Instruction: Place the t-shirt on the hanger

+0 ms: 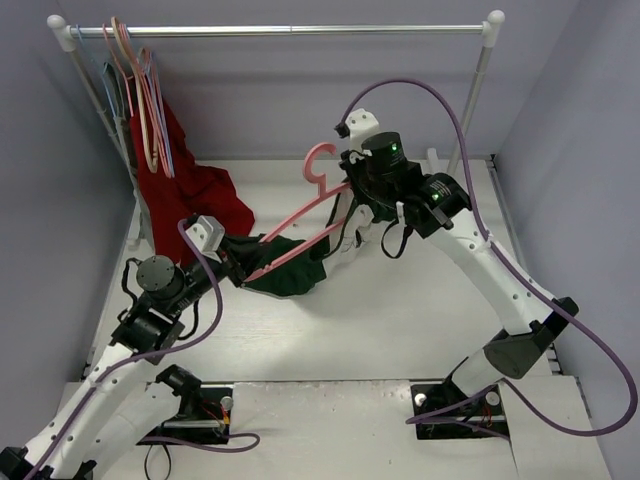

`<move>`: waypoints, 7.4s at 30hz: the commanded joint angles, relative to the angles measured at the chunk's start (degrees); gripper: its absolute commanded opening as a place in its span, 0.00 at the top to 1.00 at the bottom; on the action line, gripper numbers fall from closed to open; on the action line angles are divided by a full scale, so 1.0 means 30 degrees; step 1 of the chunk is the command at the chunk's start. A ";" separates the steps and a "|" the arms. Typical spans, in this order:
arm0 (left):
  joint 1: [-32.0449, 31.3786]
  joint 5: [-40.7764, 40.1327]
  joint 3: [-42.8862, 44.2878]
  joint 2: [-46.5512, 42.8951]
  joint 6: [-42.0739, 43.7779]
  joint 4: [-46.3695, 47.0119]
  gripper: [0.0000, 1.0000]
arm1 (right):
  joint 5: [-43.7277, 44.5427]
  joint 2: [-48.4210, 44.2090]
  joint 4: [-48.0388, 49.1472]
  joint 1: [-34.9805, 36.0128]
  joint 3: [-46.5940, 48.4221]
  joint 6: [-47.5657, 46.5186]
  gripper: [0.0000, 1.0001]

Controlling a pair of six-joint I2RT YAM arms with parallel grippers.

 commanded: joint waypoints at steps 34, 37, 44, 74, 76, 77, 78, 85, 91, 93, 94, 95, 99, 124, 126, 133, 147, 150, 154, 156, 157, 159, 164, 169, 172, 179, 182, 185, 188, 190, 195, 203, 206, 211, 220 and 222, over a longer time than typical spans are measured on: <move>-0.2339 -0.3325 -0.2049 0.6682 -0.6363 1.7949 1.00 | 0.0380 -0.1276 0.2609 0.1443 0.0037 -0.0959 0.57; -0.2339 -0.3473 -0.2195 0.6741 -0.6334 1.8301 1.00 | 0.0498 -0.2066 0.1935 0.1092 0.0124 -0.1223 0.46; -0.2339 -0.3356 -0.2459 0.7093 -0.6715 1.9036 1.00 | -0.0640 -0.3913 0.1055 -0.1129 -0.0460 -0.2656 0.36; -0.2339 -0.1189 -0.0233 0.5276 -0.4957 1.3909 1.00 | -1.4355 -0.0516 0.3222 -0.6410 -0.1515 -1.1272 0.17; -0.2339 -0.0896 -0.0028 0.5247 -0.4957 1.3704 1.00 | -1.4355 -0.0545 0.3427 -0.6292 -0.1779 -1.1447 0.17; -0.2339 -0.0808 0.0059 0.5247 -0.4957 1.3530 1.00 | -1.4297 -0.0545 0.3515 -0.6263 -0.2099 -1.1477 0.17; -0.2339 -0.0720 0.0147 0.5276 -0.4957 1.3441 1.00 | -1.4268 -0.0603 0.3835 -0.6263 -0.2276 -1.1506 0.17; -0.2310 0.0334 0.1114 0.5247 -0.4840 1.1948 1.00 | -1.4034 -0.0809 0.5330 -0.6263 -0.3420 -1.1770 0.19; -0.2339 0.0833 0.1349 0.4866 -0.4752 1.0894 1.00 | -1.3683 -0.1043 0.7352 -0.5942 -0.4767 -1.2004 0.30; -0.2339 0.0892 0.1640 0.4749 -0.4577 1.0483 1.00 | -1.3477 -0.1159 0.7819 -0.5765 -0.4943 -1.2005 0.41; -0.2339 0.0892 0.1758 0.4720 -0.4431 1.0017 1.00 | -1.3419 -0.1248 0.7996 -0.5707 -0.5147 -1.2005 0.52; -0.2339 0.0892 0.1875 0.4690 -0.4314 0.9751 1.00 | -1.3302 -0.1422 0.8259 -0.5590 -0.5236 -1.2034 0.58; -0.2310 0.0046 0.2257 0.4573 -0.3815 0.8199 1.00 | -1.2484 -0.1979 0.8496 -0.5443 -0.5500 -1.2414 0.92; -0.2105 -1.1788 1.0253 0.6214 0.0462 0.0608 0.27 | -0.9903 -0.5469 0.7501 -0.5559 -0.8959 -1.2123 1.00; -0.2134 -1.3049 1.0838 0.6097 0.0871 0.0491 0.27 | -0.9727 -0.5176 0.7354 -0.5647 -0.8754 -1.1744 1.00; -0.2134 -1.6070 1.2274 0.5803 0.2865 -0.0123 0.27 | -0.9551 -0.4179 0.7616 -0.5677 -0.8577 -1.0865 1.00; -0.2748 -1.3493 0.8733 0.9604 -0.8586 -0.4198 0.27 | -1.0107 -0.2947 0.7939 -0.5647 -0.7609 -0.7435 1.00; -0.3393 -1.3727 0.8849 1.1215 -0.9438 -0.2972 0.27 | -1.0224 -0.3094 0.7823 -0.5647 -0.7668 -0.7317 1.00; -0.3891 -1.2996 0.9346 1.3270 -1.0200 -0.1359 0.27 | -1.0400 -0.3358 0.7851 -0.5647 -0.7961 -0.7200 1.00; -0.4212 -1.2500 0.9551 1.4351 -1.0550 -0.0715 0.27 | -1.0546 -0.3562 0.7910 -0.5647 -0.8194 -0.7141 1.00; -0.4330 -1.2293 0.9552 1.4677 -1.0611 -0.0450 0.27 | -1.0605 -0.3650 0.7910 -0.5647 -0.8283 -0.7141 1.00; -0.4739 -1.2320 0.9465 1.5410 -1.0669 0.0222 0.27 | -1.0605 -0.3884 0.7939 -0.5647 -0.8400 -0.7170 1.00; -0.5005 -1.2262 0.9844 1.6963 -1.0729 0.0901 0.27 | -1.0605 -0.4266 0.7852 -0.5706 -0.8577 -0.7288 1.00; -0.5297 -1.2233 1.0139 1.8253 -1.0845 0.0842 0.38 | -1.0664 -0.4295 0.7677 -0.5677 -0.8314 -0.7375 1.00; -0.5357 -1.2262 0.9934 1.8781 -1.1021 0.1047 0.46 | -1.0519 -0.4383 0.7617 -0.5677 -0.8342 -0.7434 1.00; -0.5328 -1.2670 0.9290 1.9514 -1.1139 0.0344 0.49 | -1.0020 -0.4968 0.7559 -0.5706 -0.8577 -0.7727 1.00; -0.5269 -1.3370 0.8879 1.9398 -1.0934 0.0024 0.49 | -0.9991 -0.4969 0.7383 -0.5706 -0.8519 -0.7727 1.00; -0.4627 -1.3785 0.8879 1.8727 -1.0642 -0.0561 0.51 | -0.9728 -0.5115 0.6945 -0.5706 -0.8548 -0.7931 1.00; -0.3339 -1.3845 0.9287 1.7759 -0.9706 -0.1437 0.54 | -0.9142 -0.5379 0.6447 -0.5706 -0.8548 -0.8283 1.00; -0.1847 -1.3290 1.0016 1.7145 -0.9440 -0.2027 0.54 | -0.8849 -0.5583 0.6241 -0.5706 -0.8519 -0.8662 1.00; 0.0588 -1.1911 1.2944 1.6848 -0.7309 -0.5305 0.54 | -0.8671 -0.5731 0.5802 -0.5706 -0.7817 -0.9162 1.00; 0.2346 -1.0828 1.9301 1.8282 -0.4256 -0.9817 0.54 | -0.9727 -0.5760 0.4718 -0.5706 -0.7376 -1.0041 1.00; 0.2815 -1.0826 2.1939 1.9044 -0.3613 -1.1342 0.54 | -0.9727 -0.5760 0.4366 -0.5647 -0.7434 -1.0363 1.00; 0.3285 -1.1500 2.5808 2.0243 -0.2614 -1.3245 0.54 | -0.9727 -0.5936 0.4131 -0.5647 -0.7697 -1.0744 1.00; 0.3608 -1.2349 2.8094 2.1301 -0.1122 -1.3661 0.54 | -0.9639 -0.6053 0.3166 -0.5180 -0.7962 -1.1359 1.00; 0.3754 -1.2641 2.8534 2.1417 -0.0856 -1.3572 0.54 | -0.9522 -0.5995 0.2815 -0.4975 -0.7962 -1.1389 1.00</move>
